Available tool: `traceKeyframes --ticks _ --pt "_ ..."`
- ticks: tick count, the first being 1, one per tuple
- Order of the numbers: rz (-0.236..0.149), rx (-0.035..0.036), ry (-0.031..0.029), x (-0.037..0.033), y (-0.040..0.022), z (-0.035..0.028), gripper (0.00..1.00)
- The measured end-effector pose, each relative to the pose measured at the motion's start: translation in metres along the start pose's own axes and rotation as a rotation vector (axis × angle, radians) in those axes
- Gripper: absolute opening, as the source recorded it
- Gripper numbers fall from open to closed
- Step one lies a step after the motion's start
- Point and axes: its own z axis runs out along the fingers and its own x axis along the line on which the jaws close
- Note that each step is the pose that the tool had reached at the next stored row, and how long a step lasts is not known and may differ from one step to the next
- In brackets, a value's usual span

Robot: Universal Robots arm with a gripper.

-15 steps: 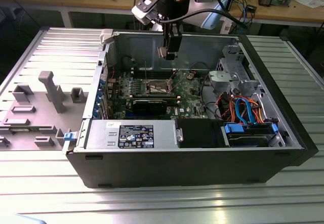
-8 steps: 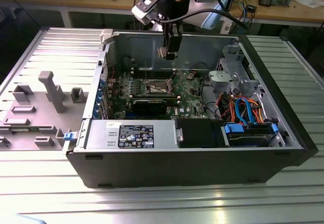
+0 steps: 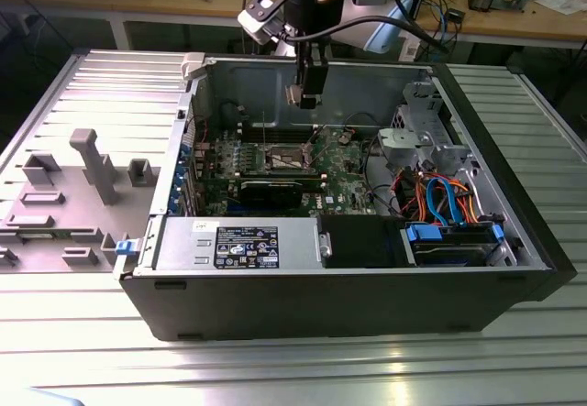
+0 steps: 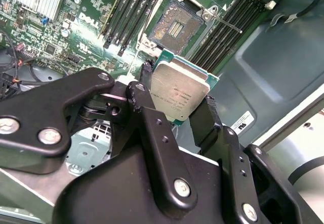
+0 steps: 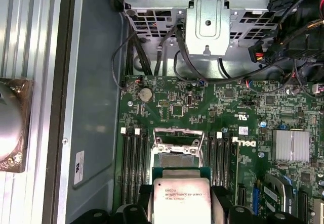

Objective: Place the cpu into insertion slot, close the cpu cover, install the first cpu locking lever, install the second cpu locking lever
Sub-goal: 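Place the cpu into insertion slot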

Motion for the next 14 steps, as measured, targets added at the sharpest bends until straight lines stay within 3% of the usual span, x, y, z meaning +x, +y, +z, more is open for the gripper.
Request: traceKeyframes --ticks 14 --pt "0.072 -0.0033 -0.0020 0.0000 0.0000 0.0007 0.55"
